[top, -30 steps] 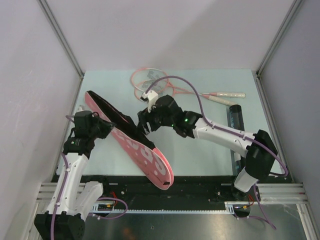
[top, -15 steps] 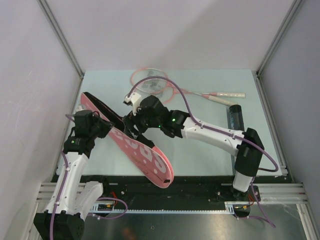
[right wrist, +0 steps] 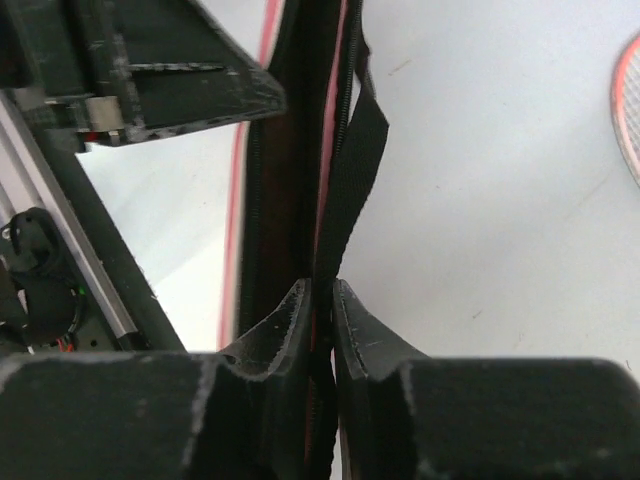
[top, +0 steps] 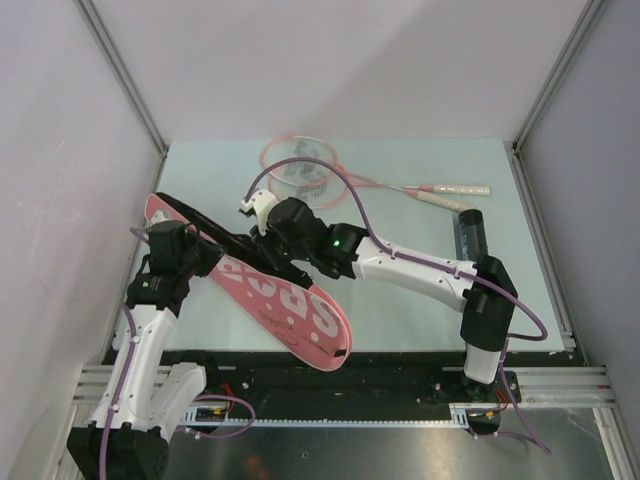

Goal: Pack up the badminton gear

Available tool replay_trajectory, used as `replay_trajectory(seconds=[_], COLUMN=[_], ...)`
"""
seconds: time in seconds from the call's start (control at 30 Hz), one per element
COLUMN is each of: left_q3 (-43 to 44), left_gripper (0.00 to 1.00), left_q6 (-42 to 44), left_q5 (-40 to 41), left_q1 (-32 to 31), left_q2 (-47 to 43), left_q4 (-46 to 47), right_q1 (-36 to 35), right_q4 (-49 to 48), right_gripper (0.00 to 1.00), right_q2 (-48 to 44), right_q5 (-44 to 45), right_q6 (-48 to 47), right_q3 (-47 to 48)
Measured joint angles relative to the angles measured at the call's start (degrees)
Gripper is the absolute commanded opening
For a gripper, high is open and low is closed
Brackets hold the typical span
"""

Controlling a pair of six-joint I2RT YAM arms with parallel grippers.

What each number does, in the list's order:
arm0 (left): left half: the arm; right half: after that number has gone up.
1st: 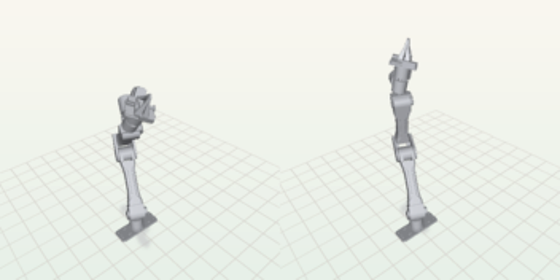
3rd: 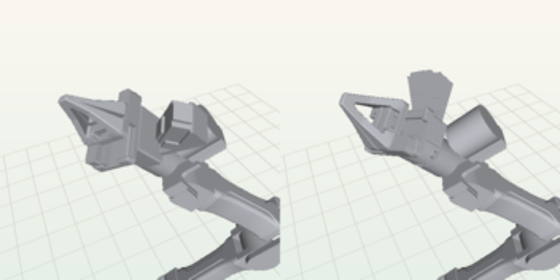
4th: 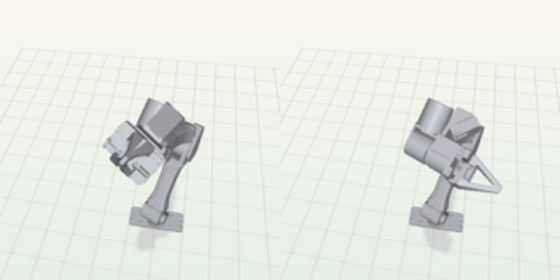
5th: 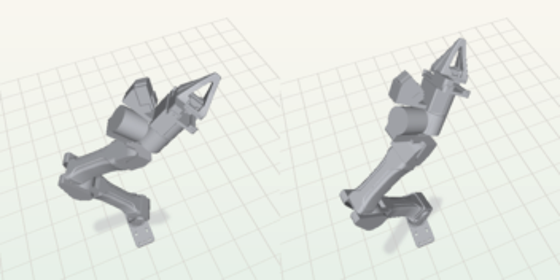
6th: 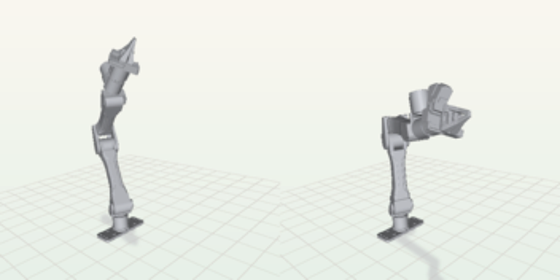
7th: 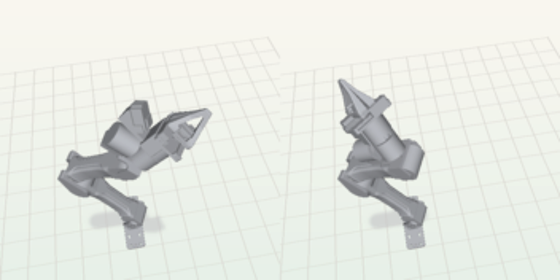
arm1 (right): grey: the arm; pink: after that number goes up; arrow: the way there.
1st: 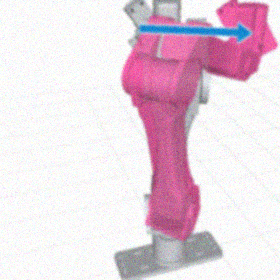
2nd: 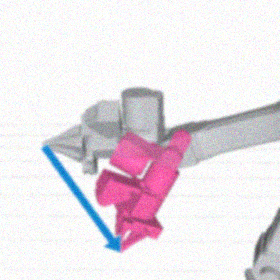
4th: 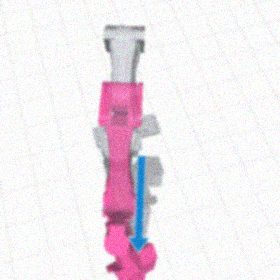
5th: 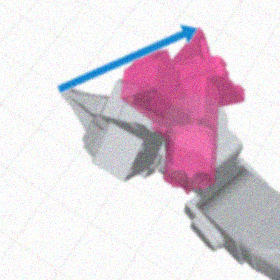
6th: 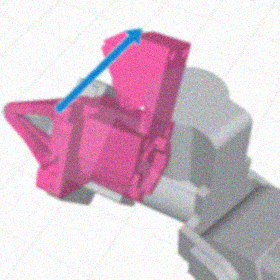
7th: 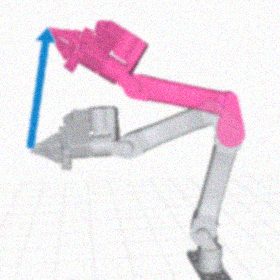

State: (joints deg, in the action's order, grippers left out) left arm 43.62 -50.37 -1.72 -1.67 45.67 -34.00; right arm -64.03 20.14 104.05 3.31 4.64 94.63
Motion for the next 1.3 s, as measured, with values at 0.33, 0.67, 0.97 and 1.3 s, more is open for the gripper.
replay_trajectory(seconds=[0.33, 0.67, 0.97, 1.3], left_q3=[0.0, -0.2, -0.2, -0.2], left_gripper=[0.00, 0.00, 0.00, 0.00], left_q6=[3.9, 6.9, 8.5, 10.1], left_q5=[0.5, -2.3, -3.0, -2.5], left_q1=[0.0, -0.1, -0.1, -0.1], left_q2=[-0.6, -2.7, -1.5, -1.8], left_q4=[0.0, 1.9, 3.2, 3.5], right_q1=[6.5, 17.7, 24.4, 38.0], right_q4=[0.9, -3.5, -5.7, -18.8], right_gripper=[0.23, 0.50, 0.84, 0.68], right_q2=[-2.7, -6.0, -7.0, 7.2], right_q5=[-2.8, -15.9, -10.4, 4.5], right_q6=[4.5, 17.7, 31.6, 65.6], right_q3=[-2.4, -14.1, -17.0, -17.3])
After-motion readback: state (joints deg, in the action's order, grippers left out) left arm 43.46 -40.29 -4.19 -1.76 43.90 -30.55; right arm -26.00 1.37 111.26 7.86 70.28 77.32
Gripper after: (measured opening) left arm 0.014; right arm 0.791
